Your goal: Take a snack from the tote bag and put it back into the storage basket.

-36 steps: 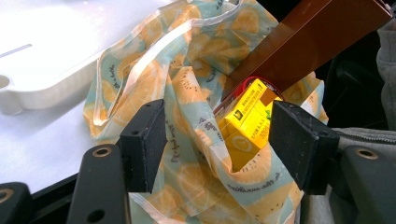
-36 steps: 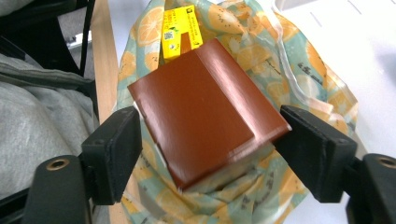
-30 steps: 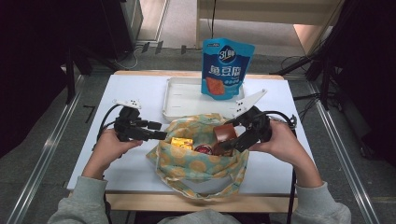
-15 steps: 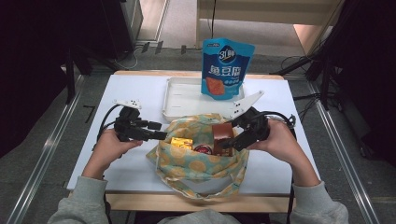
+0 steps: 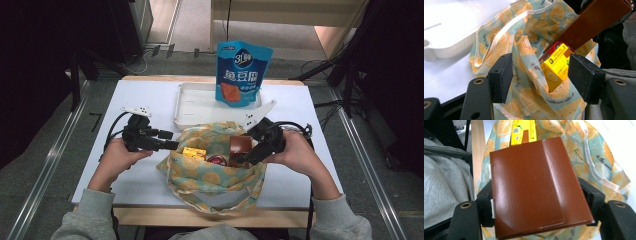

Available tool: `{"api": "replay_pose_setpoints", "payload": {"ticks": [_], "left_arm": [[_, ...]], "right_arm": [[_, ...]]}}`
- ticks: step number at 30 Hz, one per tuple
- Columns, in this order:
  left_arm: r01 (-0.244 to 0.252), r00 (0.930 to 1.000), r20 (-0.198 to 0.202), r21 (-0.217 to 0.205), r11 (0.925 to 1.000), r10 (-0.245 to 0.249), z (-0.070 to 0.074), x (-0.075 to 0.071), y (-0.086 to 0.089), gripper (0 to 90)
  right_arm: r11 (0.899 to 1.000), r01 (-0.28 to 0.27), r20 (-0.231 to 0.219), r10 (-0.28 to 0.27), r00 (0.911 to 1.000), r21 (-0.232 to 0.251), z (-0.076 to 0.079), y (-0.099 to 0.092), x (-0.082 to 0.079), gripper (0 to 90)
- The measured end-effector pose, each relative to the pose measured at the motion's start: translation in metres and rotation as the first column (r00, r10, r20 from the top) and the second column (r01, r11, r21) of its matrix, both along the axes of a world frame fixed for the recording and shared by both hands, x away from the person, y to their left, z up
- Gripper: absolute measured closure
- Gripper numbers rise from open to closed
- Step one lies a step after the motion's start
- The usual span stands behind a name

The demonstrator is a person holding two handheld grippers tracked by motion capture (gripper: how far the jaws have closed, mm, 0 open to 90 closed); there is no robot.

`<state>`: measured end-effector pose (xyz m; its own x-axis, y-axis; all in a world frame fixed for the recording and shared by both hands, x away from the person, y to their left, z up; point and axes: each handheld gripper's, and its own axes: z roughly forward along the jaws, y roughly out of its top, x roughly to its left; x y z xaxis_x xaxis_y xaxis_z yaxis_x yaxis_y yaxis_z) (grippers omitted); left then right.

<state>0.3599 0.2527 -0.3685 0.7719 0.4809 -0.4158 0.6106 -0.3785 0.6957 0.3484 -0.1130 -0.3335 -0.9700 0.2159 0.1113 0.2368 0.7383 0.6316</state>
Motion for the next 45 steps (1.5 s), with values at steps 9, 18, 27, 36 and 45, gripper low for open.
{"api": "replay_pose_setpoints", "payload": {"ticks": [9, 18, 27, 36, 45], "left_arm": [[0.001, 1.0, 0.0, 0.001, 1.0, -0.001, 0.0, 0.0, 0.0, 37.3], [-0.001, 1.0, -0.001, 0.001, 1.0, 0.001, 0.0, 0.0, 0.0, 37.4], [-0.001, 1.0, -0.005, -0.005, 1.0, 0.001, 0.0, 0.0, 0.0, 37.3], [-0.013, 0.9999, -0.009, -0.017, 0.9998, 0.013, 0.0, 0.0, 0.002, 37.3], [-0.006, 1.0, -0.004, -0.013, 0.9999, 0.006, 0.0, 0.0, 0.001, 37.3]], "right_arm": [[1.0, 0.004, -0.015, -0.003, 0.9999, 0.014, 0.0, -0.005, 0.002, 40.1], [0.999, 0.03, -0.012, -0.029, 0.9995, 0.039, 0.004, -0.011, 0.003, 42.2], [0.998, 0.054, -0.007, -0.054, 0.9985, 0.029, 0.015, -0.01, 0.007, 42.9], [0.996, 0.081, -0.001, -0.081, 0.9967, 0.042, 0.034, -0.014, 0.013, 43.3], [0.994, 0.093, -0.005, -0.093, 0.9956, 0.053, 0.058, -0.015, 0.02, 43.7]]}}
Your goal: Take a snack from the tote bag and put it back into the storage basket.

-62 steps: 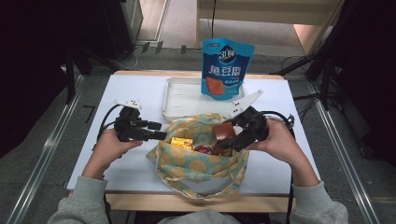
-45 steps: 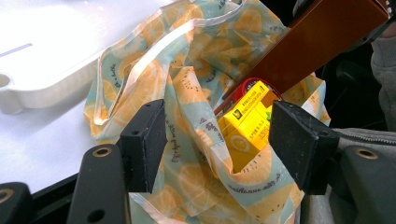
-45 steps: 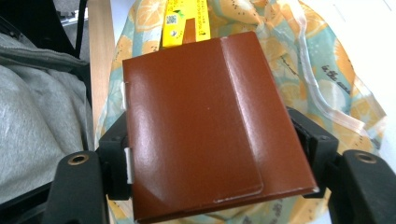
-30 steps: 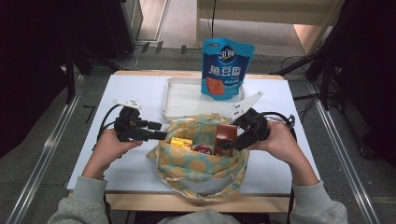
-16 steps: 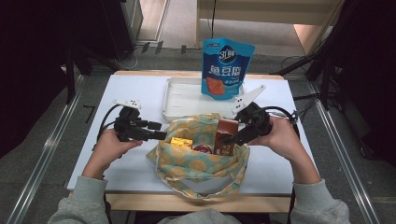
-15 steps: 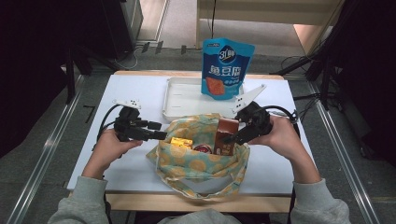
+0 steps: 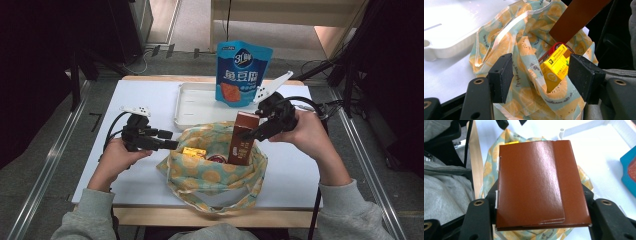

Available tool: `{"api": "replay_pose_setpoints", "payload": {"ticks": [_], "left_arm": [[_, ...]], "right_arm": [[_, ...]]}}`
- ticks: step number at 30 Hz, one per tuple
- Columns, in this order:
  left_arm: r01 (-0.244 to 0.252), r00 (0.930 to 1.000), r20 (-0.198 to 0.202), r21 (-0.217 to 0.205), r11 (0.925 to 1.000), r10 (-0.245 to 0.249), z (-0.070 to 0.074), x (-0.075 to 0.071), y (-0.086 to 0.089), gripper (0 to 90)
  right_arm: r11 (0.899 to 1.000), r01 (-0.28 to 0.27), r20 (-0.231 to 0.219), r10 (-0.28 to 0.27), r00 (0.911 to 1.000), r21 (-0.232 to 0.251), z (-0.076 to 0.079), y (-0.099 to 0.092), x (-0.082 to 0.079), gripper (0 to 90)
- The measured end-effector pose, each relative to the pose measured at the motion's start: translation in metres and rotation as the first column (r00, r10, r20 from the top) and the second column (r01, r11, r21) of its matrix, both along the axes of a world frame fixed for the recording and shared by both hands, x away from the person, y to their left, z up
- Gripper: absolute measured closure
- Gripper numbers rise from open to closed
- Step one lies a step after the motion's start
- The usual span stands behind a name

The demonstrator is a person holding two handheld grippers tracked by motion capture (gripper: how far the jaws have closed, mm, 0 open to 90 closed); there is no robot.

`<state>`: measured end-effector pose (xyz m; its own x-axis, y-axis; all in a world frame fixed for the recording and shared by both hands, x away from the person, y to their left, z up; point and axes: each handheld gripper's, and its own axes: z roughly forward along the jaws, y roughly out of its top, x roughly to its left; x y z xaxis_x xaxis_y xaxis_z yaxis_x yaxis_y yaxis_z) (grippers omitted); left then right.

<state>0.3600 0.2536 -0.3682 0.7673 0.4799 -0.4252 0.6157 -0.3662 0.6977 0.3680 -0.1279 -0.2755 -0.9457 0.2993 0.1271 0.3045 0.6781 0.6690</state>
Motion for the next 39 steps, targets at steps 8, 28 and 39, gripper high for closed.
{"api": "replay_pose_setpoints", "payload": {"ticks": [8, 28, 39], "left_arm": [[0.008, 1.0, 0.002, -0.005, 1.0, -0.008, 0.0, 0.0, -0.001, 37.2], [0.001, 1.0, 0.006, -0.007, 1.0, -0.001, 0.001, -0.001, 0.0, 37.3], [-0.001, 1.0, 0.003, -0.01, 0.9999, 0.001, 0.001, 0.0, 0.001, 37.2]], "right_arm": [[1.0, 0.002, 0.01, -0.002, 0.9999, -0.01, 0.015, 0.002, 0.001, 44.0], [0.998, 0.068, 0.042, -0.068, 0.9968, 0.013, 0.054, -0.025, 0.015, 44.5], [0.992, 0.124, 0.06, -0.125, 0.9904, 0.007, 0.061, -0.042, 0.03, 44.5]]}}
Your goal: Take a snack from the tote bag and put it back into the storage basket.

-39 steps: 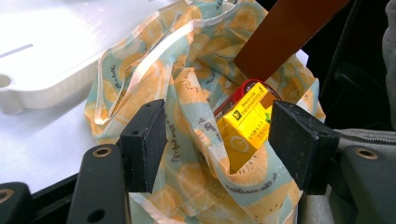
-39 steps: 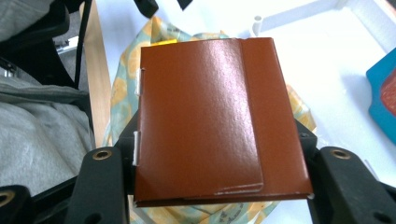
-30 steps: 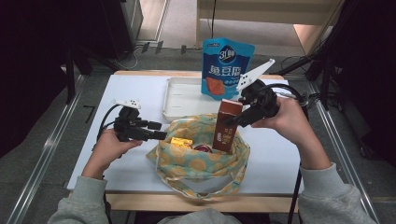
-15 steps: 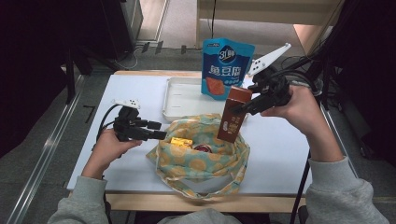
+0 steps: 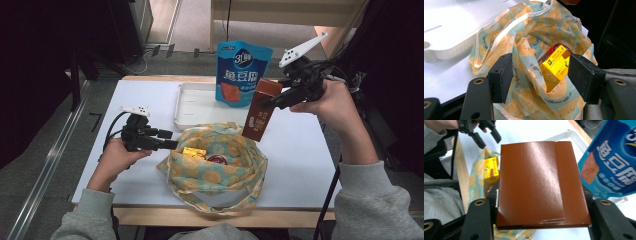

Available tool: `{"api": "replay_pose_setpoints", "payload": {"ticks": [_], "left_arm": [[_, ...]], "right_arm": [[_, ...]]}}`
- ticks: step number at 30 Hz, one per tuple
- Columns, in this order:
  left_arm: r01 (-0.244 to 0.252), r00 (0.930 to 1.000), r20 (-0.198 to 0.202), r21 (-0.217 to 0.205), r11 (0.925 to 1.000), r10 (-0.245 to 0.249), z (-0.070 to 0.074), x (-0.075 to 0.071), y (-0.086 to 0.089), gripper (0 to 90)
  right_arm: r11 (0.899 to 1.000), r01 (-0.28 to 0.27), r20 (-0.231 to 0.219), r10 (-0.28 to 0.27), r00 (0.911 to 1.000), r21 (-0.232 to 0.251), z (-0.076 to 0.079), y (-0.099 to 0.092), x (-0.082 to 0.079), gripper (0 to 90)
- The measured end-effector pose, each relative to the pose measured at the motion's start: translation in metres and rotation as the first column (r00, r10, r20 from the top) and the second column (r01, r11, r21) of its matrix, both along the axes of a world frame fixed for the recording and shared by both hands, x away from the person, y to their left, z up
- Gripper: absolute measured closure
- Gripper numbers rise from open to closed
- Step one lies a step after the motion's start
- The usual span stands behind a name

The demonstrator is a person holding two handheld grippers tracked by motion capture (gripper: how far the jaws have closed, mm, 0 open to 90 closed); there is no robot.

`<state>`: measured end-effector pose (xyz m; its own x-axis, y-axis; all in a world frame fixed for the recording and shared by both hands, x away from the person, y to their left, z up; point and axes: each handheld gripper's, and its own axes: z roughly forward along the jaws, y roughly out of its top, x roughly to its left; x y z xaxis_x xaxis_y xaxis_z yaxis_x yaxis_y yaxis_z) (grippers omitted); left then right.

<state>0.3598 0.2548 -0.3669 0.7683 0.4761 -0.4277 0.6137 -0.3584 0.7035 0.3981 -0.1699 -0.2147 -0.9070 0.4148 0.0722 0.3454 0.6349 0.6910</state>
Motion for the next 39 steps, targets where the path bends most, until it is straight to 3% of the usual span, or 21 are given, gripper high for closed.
{"api": "replay_pose_setpoints", "payload": {"ticks": [11, 19, 39], "left_arm": [[-0.003, 1.0, -0.001, -0.005, 1.0, 0.003, 0.0, 0.0, 0.0, 37.2], [-0.003, 1.0, -0.004, -0.005, 1.0, 0.003, 0.0, 0.0, 0.001, 37.2], [0.004, 1.0, -0.002, -0.017, 0.9999, -0.004, 0.001, -0.001, 0.002, 37.3]], "right_arm": [[0.999, 0.033, 0.023, -0.032, 0.9992, -0.024, -0.005, 0.001, 0.024, 44.6], [0.998, 0.053, 0.015, -0.053, 0.9985, -0.033, -0.025, 0.011, 0.051, 44.7], [0.998, 0.065, 0.008, -0.064, 0.9979, -0.013, -0.062, 0.049, 0.095, 44.7]]}}
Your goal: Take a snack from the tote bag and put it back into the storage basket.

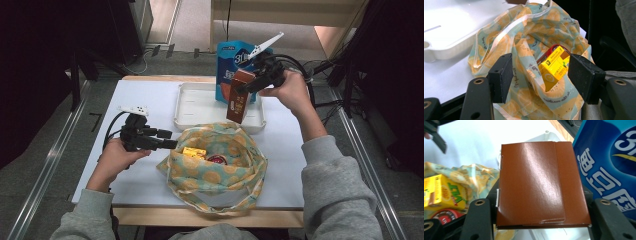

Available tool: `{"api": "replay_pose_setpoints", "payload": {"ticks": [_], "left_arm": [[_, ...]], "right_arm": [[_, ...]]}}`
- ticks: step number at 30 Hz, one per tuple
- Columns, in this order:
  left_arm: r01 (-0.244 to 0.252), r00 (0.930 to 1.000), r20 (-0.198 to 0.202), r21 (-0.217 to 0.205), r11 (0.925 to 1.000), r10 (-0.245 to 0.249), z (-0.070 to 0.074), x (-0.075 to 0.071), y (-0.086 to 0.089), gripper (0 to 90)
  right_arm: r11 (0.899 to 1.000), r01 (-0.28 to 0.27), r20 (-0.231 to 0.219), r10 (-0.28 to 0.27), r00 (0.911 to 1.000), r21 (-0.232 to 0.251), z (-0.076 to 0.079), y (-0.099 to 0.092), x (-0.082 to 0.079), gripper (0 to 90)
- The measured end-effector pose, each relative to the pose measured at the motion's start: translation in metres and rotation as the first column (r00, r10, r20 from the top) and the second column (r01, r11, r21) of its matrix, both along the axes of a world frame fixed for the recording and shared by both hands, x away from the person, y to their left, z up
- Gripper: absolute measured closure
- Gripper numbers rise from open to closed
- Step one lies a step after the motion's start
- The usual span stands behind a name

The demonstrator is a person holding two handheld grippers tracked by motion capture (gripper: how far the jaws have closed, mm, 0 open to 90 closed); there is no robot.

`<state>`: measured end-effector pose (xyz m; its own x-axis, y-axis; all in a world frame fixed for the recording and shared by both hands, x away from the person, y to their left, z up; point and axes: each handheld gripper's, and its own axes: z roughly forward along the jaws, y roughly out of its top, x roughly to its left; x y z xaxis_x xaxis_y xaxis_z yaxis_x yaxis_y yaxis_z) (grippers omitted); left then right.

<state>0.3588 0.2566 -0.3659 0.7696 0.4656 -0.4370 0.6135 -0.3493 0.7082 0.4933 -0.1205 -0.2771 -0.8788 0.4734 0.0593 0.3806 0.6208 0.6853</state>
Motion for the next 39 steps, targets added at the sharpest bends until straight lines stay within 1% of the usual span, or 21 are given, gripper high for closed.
{"api": "replay_pose_setpoints", "payload": {"ticks": [2, 6, 10, 13, 24, 30, 32, 33, 38, 39], "left_arm": [[0.002, 1.0, 0.0, 0.002, 1.0, -0.002, 0.0, 0.0, 0.0, 37.3], [-0.005, 1.0, -0.001, -0.002, 1.0, 0.005, -0.001, 0.0, 0.001, 37.3], [-0.003, 1.0, -0.002, -0.003, 1.0, 0.003, -0.001, 0.001, 0.002, 37.3], [-0.001, 1.0, -0.005, -0.002, 1.0, 0.001, -0.001, 0.001, 0.002, 37.3], [-0.003, 1.0, -0.005, -0.005, 1.0, 0.003, -0.002, 0.001, 0.003, 37.3], [-0.003, 1.0, -0.007, -0.008, 1.0, 0.003, -0.003, 0.0, 0.002, 37.3], [-0.004, 1.0, -0.007, -0.005, 1.0, 0.004, -0.003, 0.0, 0.002, 37.3], [-0.004, 1.0, -0.007, -0.006, 1.0, 0.004, -0.003, 0.0, 0.002, 37.3], [-0.005, 1.0, -0.008, -0.001, 1.0, 0.005, -0.002, 0.0, 0.001, 37.3], [-0.005, 1.0, -0.008, -0.003, 1.0, 0.004, -0.002, 0.0, 0.001, 37.3]], "right_arm": [[1.0, 0.006, -0.001, -0.006, 1.0, -0.006, -0.005, 0.004, 0.004, 44.7], [1.0, 0.014, 0.002, -0.014, 0.9999, 0.004, -0.009, 0.011, 0.011, 44.7], [1.0, 0.005, -0.005, -0.005, 1.0, 0.008, -0.014, 0.021, 0.016, 44.7], [1.0, 0.002, -0.002, -0.002, 1.0, 0.003, -0.017, 0.03, 0.019, 44.7], [1.0, -0.002, -0.013, 0.002, 0.9999, 0.025, -0.03, 0.055, 0.028, 44.6], [1.0, 0.001, -0.022, -0.001, 0.9998, 0.023, -0.04, 0.06, 0.031, 44.7], [1.0, 0.001, -0.031, 0.0, 0.9995, 0.016, -0.043, 0.06, 0.032, 44.7], [1.0, 0.009, -0.034, -0.008, 0.9994, 0.012, -0.044, 0.06, 0.032, 44.7], [1.0, 0.008, -0.042, -0.008, 0.9991, -0.003, -0.051, 0.059, 0.033, 44.7], [1.0, 0.01, -0.036, -0.01, 0.9993, 0.004, -0.051, 0.058, 0.033, 44.7]]}}
